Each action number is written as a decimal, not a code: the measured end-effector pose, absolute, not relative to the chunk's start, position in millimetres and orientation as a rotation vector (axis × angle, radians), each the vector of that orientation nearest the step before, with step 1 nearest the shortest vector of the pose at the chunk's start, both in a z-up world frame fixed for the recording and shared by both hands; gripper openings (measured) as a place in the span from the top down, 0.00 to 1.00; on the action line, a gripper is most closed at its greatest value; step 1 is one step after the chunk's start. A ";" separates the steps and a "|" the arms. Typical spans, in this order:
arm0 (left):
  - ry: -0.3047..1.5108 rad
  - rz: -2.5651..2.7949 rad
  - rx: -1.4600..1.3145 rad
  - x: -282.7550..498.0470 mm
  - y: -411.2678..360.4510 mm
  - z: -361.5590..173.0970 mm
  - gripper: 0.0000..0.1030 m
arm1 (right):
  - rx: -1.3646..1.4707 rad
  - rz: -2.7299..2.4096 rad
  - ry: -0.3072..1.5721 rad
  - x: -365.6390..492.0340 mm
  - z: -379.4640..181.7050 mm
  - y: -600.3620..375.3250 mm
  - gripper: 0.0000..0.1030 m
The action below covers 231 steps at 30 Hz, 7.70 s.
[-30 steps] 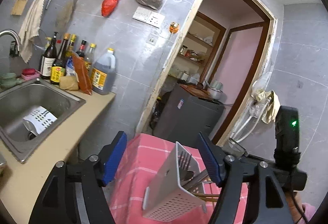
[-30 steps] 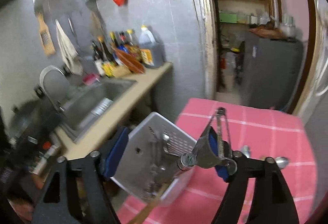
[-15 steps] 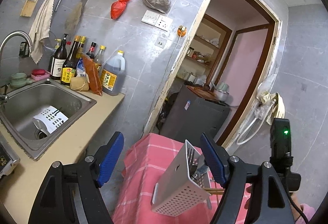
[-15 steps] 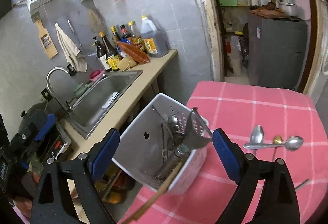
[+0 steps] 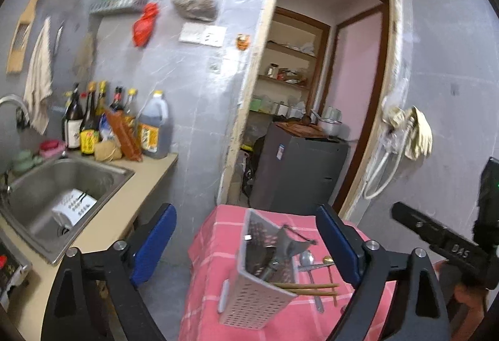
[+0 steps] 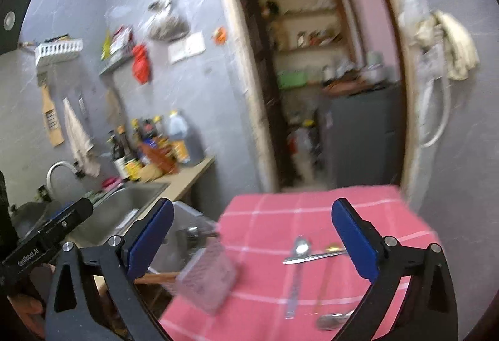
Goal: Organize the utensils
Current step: 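Move both tools back over the remaining spoons on the table, then grasp a silver spoon with the left tool while the right tool grasps the knife, then lift the silver spoon with the left tool while the right tool lifts the knife, then carry the spoon and knife to the white holder and release them inside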
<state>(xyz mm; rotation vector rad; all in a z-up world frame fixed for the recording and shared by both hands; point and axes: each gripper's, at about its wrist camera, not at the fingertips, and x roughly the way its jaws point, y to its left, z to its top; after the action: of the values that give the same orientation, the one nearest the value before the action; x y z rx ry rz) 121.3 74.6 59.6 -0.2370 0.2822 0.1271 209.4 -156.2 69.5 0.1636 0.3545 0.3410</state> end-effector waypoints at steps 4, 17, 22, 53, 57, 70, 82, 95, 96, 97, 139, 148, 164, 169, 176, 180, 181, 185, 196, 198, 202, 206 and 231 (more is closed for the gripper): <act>0.270 0.075 -0.194 130.7 35.3 63.6 0.07 | 0.154 0.249 0.303 198.7 71.2 -201.6 0.02; 0.274 -0.083 -0.138 175.0 -79.8 35.3 0.02 | 0.209 0.110 0.359 208.0 26.4 -314.3 0.01; 0.349 -0.092 -0.127 196.8 -101.8 6.4 0.01 | 0.265 0.132 0.455 225.7 -17.1 -335.0 0.01; 0.932 0.055 -0.058 293.5 -103.6 -128.9 0.56 | 0.386 0.360 0.887 321.6 -161.1 -272.4 0.78; 0.938 0.063 -0.067 292.4 -100.9 -125.4 0.74 | 0.478 0.364 0.889 324.4 -166.9 -275.5 1.00; 1.029 -0.007 -0.211 294.0 -83.0 -120.5 0.95 | 0.539 0.408 0.895 304.9 -171.3 -269.5 0.99; 1.000 -0.060 -0.170 265.6 -88.9 -118.6 0.99 | 0.533 0.356 0.943 326.2 -175.2 -278.0 0.95; 0.823 -0.152 -0.212 324.0 -92.0 -102.6 0.92 | 0.482 0.426 0.948 358.8 -180.7 -267.5 0.85; 0.821 -0.161 -0.215 331.0 -93.5 -103.2 0.88 | 0.487 0.436 0.951 361.9 -183.0 -267.5 0.86; 0.819 -0.169 -0.216 337.6 -94.9 -103.8 0.84 | 0.493 0.445 0.954 364.4 -183.7 -266.9 0.87; 0.938 -0.177 -0.104 409.4 -129.9 -123.8 0.62 | 0.473 0.478 0.941 362.0 -186.0 -274.8 0.99; 1.009 -0.115 -0.390 368.6 -89.1 -129.4 0.62 | 0.410 0.504 0.996 375.7 -184.8 -266.1 0.99; 0.984 -0.066 -0.681 280.3 -44.6 -139.9 0.62 | 0.099 0.361 1.018 371.3 -161.4 -203.0 0.68; 0.986 -0.058 -0.693 257.4 -42.6 -141.0 0.62 | -0.037 0.346 1.041 373.8 -151.7 -188.1 0.70; 1.002 -0.062 -0.721 232.3 -41.7 -143.4 0.62 | 0.105 0.496 1.209 361.5 -148.5 -205.4 0.86; 1.014 -0.072 -0.723 216.0 -42.0 -143.7 0.62 | 0.146 0.553 1.241 340.4 -147.3 -206.2 0.86; 1.020 -0.072 -0.720 211.2 -41.1 -143.7 0.62 | 0.168 0.572 1.252 334.6 -147.1 -205.5 0.86; 1.023 -0.069 -0.720 194.7 -31.3 -142.0 0.62 | 0.181 0.574 1.269 324.9 -147.9 -198.3 0.86; 1.018 -0.074 -0.690 171.6 -10.5 -140.8 0.64 | 0.001 0.553 1.244 294.1 -144.4 -162.5 0.64; 1.010 -0.092 -0.691 167.5 -6.8 -140.3 0.64 | -0.061 0.535 1.219 286.1 -142.0 -159.2 0.65; 0.998 -0.115 -0.693 158.9 4.0 -139.6 0.64 | -0.117 0.470 1.194 279.3 -137.5 -162.0 0.91; 0.987 -0.151 -0.712 150.4 11.9 -139.8 0.64 | -0.012 0.482 1.213 274.1 -134.8 -180.0 0.92; 0.730 -0.245 -0.560 109.9 19.9 -71.2 0.64 | 0.357 0.568 0.774 186.7 -86.9 -192.5 0.93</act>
<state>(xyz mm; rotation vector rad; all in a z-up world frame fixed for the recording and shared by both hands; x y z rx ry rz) 109.9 19.9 -71.2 -0.5602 0.7299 -0.2446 186.7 -192.5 -86.9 0.3566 0.7736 0.5676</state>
